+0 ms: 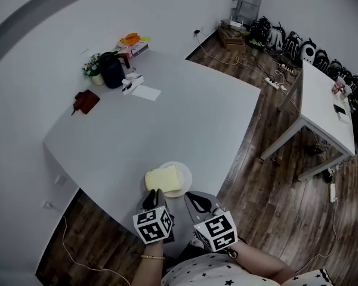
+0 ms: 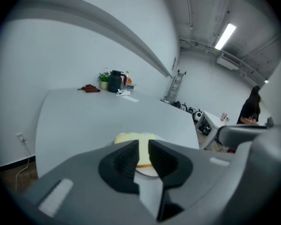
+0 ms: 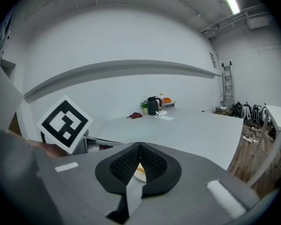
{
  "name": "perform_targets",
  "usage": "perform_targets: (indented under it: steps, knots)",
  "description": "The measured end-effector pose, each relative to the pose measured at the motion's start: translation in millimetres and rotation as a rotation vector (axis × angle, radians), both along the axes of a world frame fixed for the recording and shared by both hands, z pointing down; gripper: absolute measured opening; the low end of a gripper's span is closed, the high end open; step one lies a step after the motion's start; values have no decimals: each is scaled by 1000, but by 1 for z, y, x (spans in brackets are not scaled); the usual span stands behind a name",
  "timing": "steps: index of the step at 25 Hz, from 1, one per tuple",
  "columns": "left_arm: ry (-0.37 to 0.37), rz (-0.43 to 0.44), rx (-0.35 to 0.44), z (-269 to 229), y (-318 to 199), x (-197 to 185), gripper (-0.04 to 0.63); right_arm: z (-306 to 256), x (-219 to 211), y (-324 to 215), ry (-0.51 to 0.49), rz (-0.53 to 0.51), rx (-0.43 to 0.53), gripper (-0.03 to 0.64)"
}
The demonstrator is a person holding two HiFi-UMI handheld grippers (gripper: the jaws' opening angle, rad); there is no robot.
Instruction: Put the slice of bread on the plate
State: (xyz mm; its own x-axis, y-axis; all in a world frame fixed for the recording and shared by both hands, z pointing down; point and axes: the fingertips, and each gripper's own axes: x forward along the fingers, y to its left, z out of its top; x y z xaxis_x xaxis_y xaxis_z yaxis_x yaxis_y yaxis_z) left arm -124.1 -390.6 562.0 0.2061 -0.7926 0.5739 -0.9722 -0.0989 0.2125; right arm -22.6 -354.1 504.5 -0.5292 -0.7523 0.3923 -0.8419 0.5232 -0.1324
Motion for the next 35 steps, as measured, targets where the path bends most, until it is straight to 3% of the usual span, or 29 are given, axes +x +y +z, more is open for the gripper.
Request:
perform_targets:
  steps: [2, 7, 15, 35]
  knots:
    - [-2, -14, 42, -18, 12, 2, 9, -2, 1, 5, -9, -2, -5, 0]
    - [17, 3, 94, -47, 35, 10, 8, -3, -3, 19, -22, -27, -7, 0]
    - [-11, 39, 144, -65, 49, 16, 8, -10, -5, 24, -28, -27, -6, -2]
    - [-21, 53, 160, -71, 54, 20, 8, -14, 2, 26, -31, -9, -2, -2]
